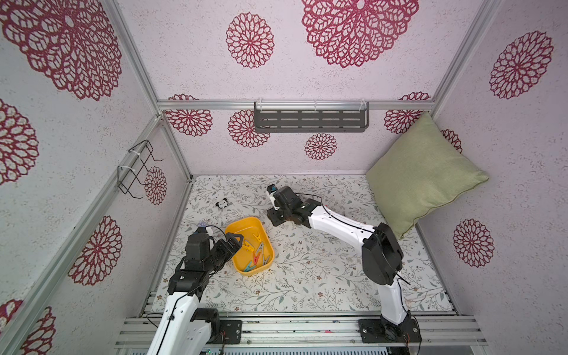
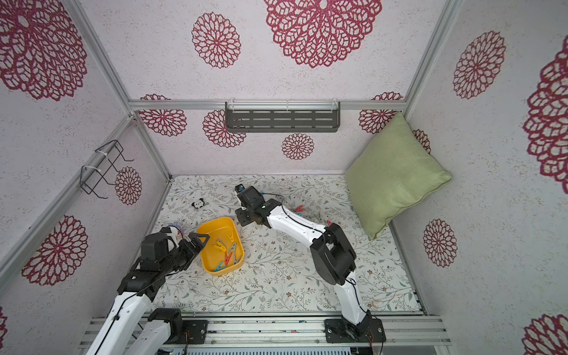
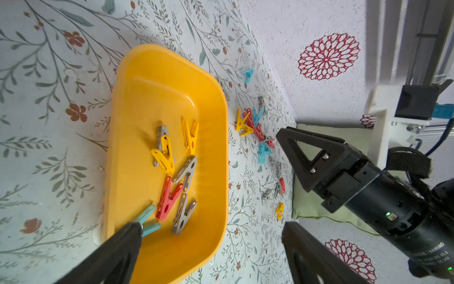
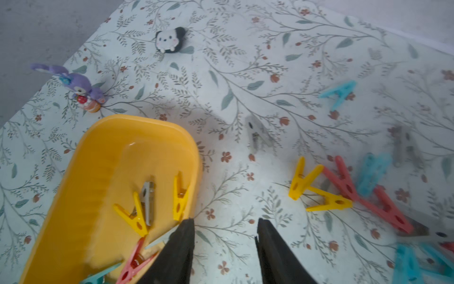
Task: Put the clothespins into the storage box
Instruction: Pick up the clothespin from the center of the board.
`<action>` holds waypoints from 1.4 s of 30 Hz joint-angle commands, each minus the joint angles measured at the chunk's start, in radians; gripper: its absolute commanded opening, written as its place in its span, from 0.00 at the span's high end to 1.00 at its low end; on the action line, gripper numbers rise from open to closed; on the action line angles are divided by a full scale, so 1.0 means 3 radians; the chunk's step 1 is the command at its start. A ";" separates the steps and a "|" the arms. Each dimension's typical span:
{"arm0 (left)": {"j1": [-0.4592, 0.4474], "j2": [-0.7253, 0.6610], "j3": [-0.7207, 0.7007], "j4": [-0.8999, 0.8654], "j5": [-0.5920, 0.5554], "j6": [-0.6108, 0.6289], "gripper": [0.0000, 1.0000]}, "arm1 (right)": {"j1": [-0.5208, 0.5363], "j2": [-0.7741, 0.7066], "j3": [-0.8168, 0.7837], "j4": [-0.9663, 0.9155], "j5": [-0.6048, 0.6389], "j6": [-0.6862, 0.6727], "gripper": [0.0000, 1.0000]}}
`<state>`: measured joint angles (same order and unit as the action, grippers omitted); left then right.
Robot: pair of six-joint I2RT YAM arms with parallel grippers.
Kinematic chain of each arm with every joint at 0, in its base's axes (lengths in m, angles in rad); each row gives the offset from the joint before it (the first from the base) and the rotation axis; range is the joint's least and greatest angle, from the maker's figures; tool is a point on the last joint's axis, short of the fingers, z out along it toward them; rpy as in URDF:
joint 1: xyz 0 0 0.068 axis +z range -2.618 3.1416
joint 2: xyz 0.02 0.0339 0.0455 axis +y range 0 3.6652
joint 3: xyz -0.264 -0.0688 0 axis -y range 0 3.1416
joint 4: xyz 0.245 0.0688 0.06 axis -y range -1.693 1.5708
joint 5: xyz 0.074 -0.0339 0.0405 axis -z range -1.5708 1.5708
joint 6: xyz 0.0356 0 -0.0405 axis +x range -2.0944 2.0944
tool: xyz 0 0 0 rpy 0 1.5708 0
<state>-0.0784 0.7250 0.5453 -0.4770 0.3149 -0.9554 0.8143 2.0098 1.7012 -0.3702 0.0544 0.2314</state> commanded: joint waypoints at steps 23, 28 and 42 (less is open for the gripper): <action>-0.0931 0.0789 0.0259 0.0670 -0.0573 -0.0170 0.03 | -0.1036 -0.0189 -0.1299 0.0632 -0.0165 0.0040 0.65; -0.0937 0.0793 0.0256 0.0675 -0.0582 -0.0175 0.03 | -0.1032 -0.0089 -0.1225 0.0625 -0.0160 0.0040 0.66; -0.0940 0.0803 0.0243 0.0658 -0.0604 -0.0165 0.02 | -0.1034 0.0177 -0.1023 0.0574 -0.0088 -0.0003 0.73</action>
<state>-0.3511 0.9627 0.6060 -0.2962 0.1436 -1.0073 0.5037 2.0537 1.3674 -0.1974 0.0227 0.2371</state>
